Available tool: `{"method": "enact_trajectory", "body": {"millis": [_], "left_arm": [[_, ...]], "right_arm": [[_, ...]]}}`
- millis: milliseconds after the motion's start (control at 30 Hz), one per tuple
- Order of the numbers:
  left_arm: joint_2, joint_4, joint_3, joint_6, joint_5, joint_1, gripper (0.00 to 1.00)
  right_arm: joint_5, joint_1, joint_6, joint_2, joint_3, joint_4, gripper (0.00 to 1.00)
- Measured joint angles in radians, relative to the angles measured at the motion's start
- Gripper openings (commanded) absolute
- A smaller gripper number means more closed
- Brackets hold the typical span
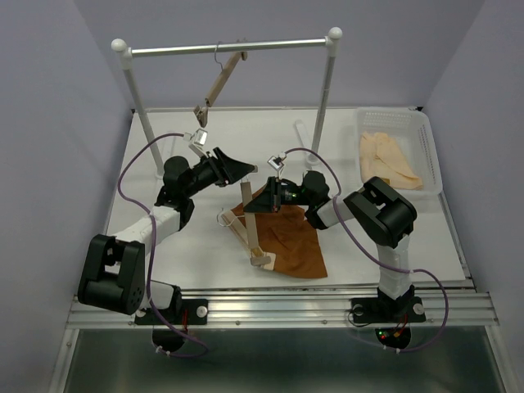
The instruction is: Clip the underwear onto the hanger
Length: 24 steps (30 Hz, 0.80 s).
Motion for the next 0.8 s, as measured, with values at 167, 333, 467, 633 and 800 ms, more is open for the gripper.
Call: {"method": "enact_trajectory", "body": {"millis": [167,333,467,633,800], "left_arm": [[0.014,-0.013,0.01,0.01,-0.006,0.0,0.66],[0.016,-0.018,0.01,0.013,-0.002,0.0,0.66],[0.016,-0.018,0.01,0.013,0.001,0.0,0.66],[0.016,-0.018,0.01,0.013,-0.001,0.0,0.54],[0.016,-0.027,0.01,0.023,-0.016,0.003,0.0]], "right_arm": [[0.003,0.0,-0.006,0.0,0.0,0.0,0.01],[0.008,0.0,-0.007,0.0,0.0,0.0,0.01],[0.012,0.0,-0.013,0.0,0.0,0.0,0.01],[0.026,0.001,-0.024,0.0,-0.001,0.0,0.01],[0.027,0.001,-0.032,-0.001,-0.001,0.011,0.01]]}}
